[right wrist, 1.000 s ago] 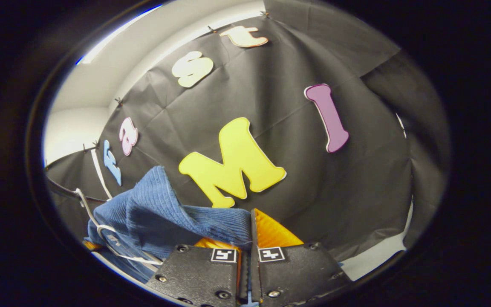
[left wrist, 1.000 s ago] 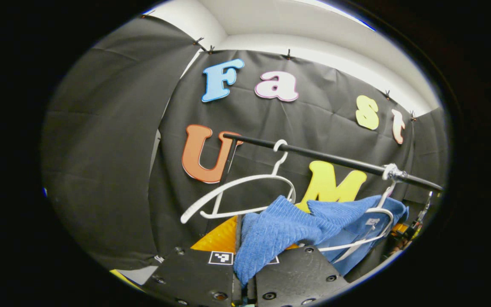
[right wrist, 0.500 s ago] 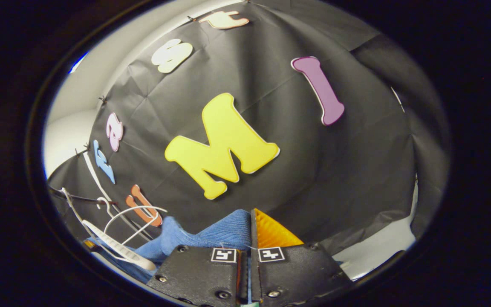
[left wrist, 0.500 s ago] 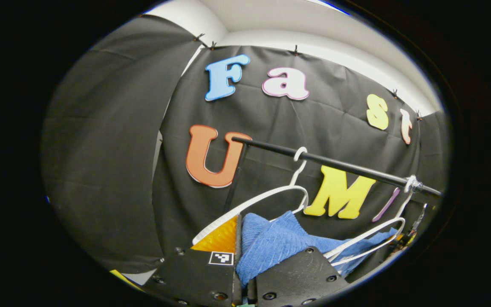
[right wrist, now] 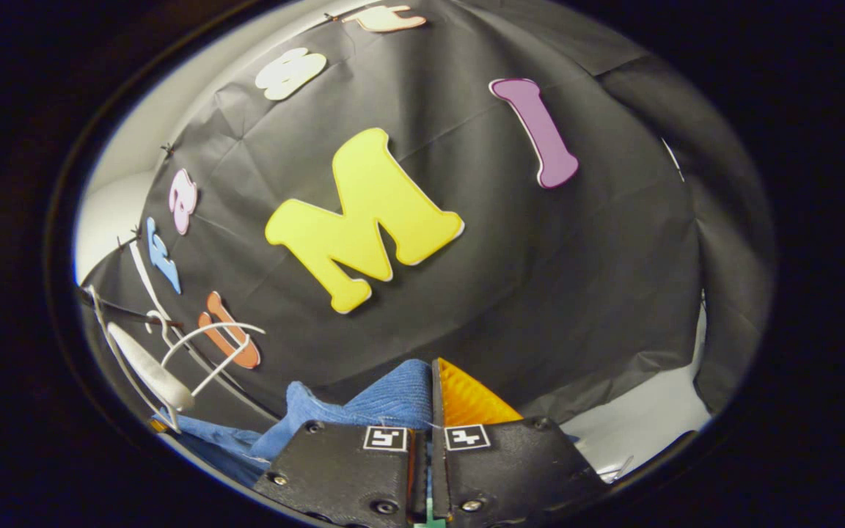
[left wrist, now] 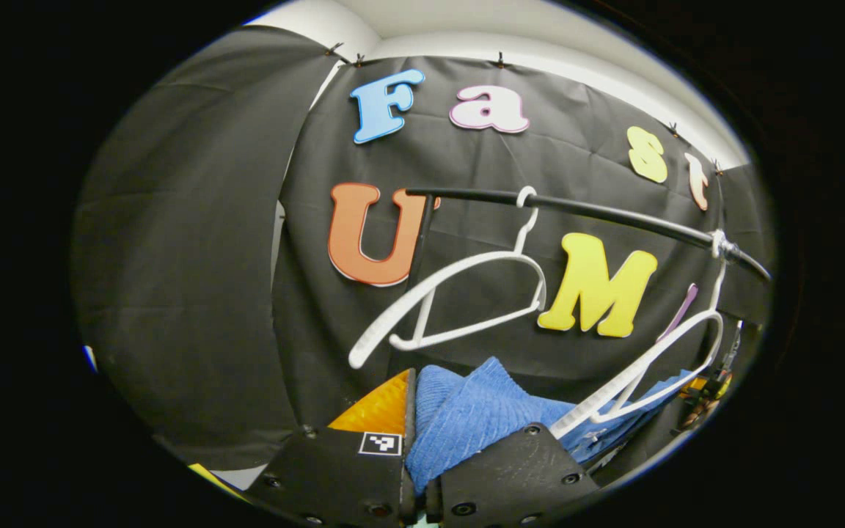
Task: Grasp the clothes on the hanger with both hands and then place them into the laundry hamper below.
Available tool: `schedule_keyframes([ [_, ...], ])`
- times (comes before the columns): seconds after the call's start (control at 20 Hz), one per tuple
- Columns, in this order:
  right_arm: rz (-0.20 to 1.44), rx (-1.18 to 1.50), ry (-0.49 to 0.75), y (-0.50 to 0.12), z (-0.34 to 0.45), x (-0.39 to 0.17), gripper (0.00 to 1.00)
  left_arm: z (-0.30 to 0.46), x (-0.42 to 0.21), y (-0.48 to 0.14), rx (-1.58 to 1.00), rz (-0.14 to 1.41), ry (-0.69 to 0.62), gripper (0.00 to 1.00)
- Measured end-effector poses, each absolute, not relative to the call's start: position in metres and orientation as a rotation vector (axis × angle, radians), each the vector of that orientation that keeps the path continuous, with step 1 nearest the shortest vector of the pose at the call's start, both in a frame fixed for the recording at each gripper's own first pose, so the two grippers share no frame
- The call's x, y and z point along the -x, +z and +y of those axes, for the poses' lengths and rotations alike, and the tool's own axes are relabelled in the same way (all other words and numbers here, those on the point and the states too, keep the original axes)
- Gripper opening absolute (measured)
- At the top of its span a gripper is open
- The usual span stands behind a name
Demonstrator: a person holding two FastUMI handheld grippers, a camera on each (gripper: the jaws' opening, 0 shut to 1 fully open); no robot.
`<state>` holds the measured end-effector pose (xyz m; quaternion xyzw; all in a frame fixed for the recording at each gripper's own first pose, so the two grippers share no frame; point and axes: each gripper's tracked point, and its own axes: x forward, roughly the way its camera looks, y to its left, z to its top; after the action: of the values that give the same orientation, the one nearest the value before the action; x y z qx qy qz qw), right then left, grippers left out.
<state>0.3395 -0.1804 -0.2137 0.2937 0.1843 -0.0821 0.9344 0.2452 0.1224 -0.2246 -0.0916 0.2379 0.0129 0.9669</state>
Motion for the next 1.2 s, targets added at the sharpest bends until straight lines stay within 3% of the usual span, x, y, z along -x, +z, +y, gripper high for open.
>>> schedule_keyframes([
  [0.6, 0.591, -0.462, -0.153, -0.310, -0.100, -0.265, 0.06, 0.085, -0.172, -0.273, 0.204, 0.546, -0.124, 0.07],
  [1.2, 0.632, -0.416, 0.149, -0.285, 0.048, -0.198, 0.06, 0.011, -0.107, -0.255, 0.150, 0.529, -0.380, 0.07],
])
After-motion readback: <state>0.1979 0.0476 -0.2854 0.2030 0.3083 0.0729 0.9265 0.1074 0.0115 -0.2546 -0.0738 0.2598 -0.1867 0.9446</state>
